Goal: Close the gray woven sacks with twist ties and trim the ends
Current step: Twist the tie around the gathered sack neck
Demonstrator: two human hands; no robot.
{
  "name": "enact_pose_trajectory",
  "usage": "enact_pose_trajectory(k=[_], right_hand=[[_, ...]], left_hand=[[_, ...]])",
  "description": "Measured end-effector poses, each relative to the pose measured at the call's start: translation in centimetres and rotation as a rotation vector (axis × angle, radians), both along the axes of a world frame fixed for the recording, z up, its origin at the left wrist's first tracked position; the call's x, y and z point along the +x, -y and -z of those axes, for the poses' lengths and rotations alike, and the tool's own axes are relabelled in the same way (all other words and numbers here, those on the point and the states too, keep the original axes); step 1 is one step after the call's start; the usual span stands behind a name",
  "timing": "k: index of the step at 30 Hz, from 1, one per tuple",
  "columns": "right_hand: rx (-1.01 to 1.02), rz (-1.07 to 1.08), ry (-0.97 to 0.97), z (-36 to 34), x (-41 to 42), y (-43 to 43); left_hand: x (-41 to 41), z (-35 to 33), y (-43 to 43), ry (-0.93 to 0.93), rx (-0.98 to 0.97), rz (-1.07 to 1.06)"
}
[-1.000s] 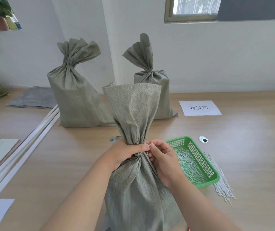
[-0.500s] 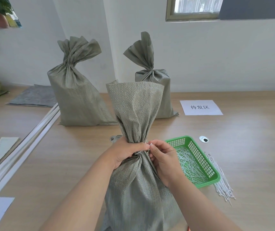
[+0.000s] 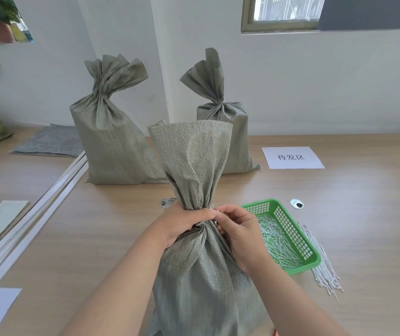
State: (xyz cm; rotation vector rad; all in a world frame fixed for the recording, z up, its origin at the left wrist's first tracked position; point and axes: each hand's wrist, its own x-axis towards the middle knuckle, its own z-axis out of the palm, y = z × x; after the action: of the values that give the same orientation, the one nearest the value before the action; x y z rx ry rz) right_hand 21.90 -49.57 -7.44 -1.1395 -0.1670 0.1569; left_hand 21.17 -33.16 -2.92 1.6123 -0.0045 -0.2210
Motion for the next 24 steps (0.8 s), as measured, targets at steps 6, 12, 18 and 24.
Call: enact_pose_trajectory(k=[6,12,18,24], right_hand=[[-0.039,-0.071,-0.012,-0.7,0.4,1.2],[-0.186,-0.167,-0.016,-1.9,1.4,2.4],[-0.380,-0.302,0.038,-2.2,1.7,3.0],[-0.604,-0.199,0.096,-1.9,1.0,2.0]], left_hand=[[0.1,0.0,0.0,0.011,0.021,0.052],[0.4,0.1,-0.1,0.005,0.066,0.022],[1.0,0.2,0.0,0.032,0.110,0.063],[1.2,-0.1,0.3,0.056,0.092,0.101]])
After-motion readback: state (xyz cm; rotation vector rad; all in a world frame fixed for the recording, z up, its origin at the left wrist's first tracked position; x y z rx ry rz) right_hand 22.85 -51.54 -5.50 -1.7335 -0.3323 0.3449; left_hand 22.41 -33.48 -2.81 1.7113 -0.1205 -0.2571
